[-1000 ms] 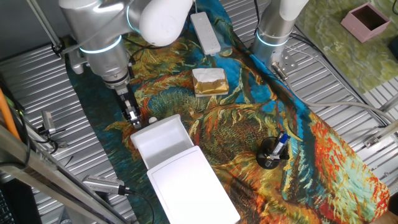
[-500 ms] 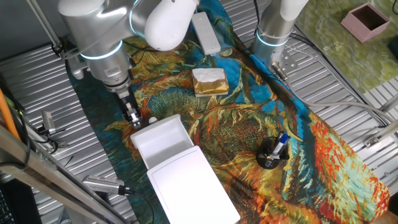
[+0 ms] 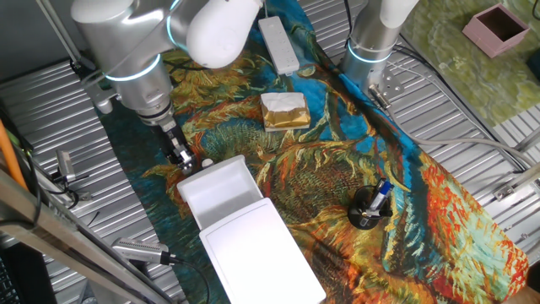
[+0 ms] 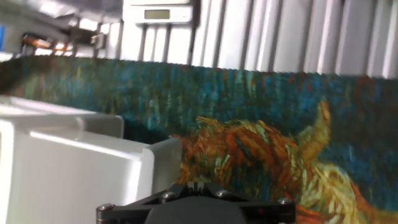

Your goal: Use the gripper to push and close the drawer

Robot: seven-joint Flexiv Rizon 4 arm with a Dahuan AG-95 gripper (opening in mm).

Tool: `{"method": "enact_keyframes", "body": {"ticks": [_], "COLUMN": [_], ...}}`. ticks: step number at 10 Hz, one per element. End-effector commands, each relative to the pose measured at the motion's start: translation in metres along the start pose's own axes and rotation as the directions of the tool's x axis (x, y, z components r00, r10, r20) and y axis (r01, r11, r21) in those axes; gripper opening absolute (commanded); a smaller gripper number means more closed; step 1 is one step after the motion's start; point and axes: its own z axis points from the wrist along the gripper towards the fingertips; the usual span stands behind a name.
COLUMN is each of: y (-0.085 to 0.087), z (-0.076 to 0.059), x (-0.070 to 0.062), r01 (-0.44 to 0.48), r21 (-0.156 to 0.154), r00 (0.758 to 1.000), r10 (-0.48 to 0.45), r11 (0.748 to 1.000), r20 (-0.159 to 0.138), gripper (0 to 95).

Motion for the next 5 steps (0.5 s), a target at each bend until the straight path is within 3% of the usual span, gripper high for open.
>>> {"method": "enact_keyframes", "body": {"ticks": [1,3,4,5], "y": [0.0008,0.0014,0.0037,0.0058], "z": [-0.0009,-0.0011,0.0021,0.0049], "x": [0.0009,0.0002,-0.0023,-0.0046], "r01": [0.007,-0.005,-0.011,-0.022], "r21": [0.000,-0.007,-0.030,-0.047], "r00": [1.000,1.000,1.000,1.000], "r10": [-0.007,0.005,0.012,0.022], "r11": [1.000,1.000,0.999,0.999], "r20": [0.004,0.007,0.012,0.014], "gripper": [0.0,0.0,19.0,19.0]}}
